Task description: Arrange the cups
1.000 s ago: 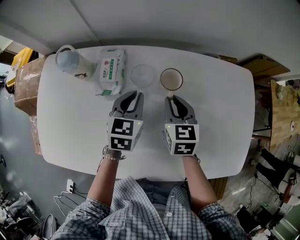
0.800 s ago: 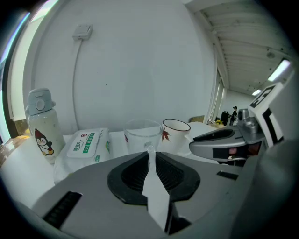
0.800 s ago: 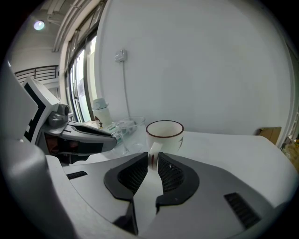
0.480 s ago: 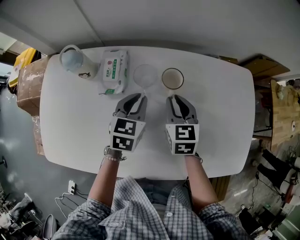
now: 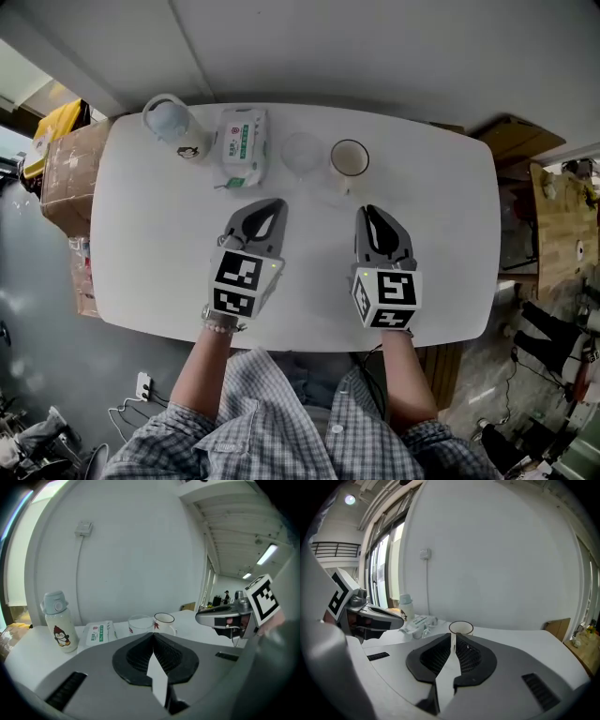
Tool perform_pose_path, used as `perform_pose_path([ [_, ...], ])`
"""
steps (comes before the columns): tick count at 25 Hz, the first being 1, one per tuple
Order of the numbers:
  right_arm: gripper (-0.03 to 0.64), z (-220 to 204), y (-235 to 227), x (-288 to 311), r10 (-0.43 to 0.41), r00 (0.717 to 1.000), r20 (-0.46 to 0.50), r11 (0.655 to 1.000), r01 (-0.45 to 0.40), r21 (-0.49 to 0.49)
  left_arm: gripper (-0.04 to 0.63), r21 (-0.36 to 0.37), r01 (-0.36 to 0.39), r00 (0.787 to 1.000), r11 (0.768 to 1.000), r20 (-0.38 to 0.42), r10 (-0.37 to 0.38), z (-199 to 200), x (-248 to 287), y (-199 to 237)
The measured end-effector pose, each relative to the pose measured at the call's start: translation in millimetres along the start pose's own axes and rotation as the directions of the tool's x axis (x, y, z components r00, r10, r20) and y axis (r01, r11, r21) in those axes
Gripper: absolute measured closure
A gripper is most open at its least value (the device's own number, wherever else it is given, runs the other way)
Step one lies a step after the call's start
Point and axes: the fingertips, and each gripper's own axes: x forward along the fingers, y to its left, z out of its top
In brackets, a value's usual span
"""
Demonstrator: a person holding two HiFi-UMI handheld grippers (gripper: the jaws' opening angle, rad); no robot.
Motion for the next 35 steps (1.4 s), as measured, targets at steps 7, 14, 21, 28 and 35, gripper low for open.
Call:
perform_pose_path([
  [7, 0.577, 34.5, 20.1, -50.2, -0.005, 0.996, 0.086, 1.000, 0.006, -0.016, 0.586, 0.025, 0.127, 0.991, 0.992, 0.050, -0.128, 24.1, -50.6, -25.8],
  [14, 0.580, 60.4, 27.6, -95.8, -0.065, 0.980, 0.190, 0.998, 0.066, 0.005, 0.584, 0.074, 0.186, 0.979, 0.980, 0.076, -0.192, 40.0, -90.8, -43.6],
  [21, 0.581, 82.4, 42.2, -121.0, -0.056, 0.964, 0.260, 0.998, 0.059, -0.004, 0.585, 0.112, 0.175, 0.969, 0.978, 0.157, -0.192, 61.6, -115.2, -43.4],
  [28, 0.581, 85.6, 44.5, -125.7, -0.061, 0.964, 0.258, 0.998, 0.066, -0.012, 0.586, 0.115, 0.186, 0.967, 0.976, 0.157, -0.202, 66.8, -116.2, -43.0],
  [35, 0.581, 88.3, 51.0, -123.9, -0.055, 0.967, 0.249, 0.997, 0.065, -0.035, 0.586, 0.121, 0.178, 0.963, 0.976, 0.183, -0.199, 70.9, -117.9, -38.2],
])
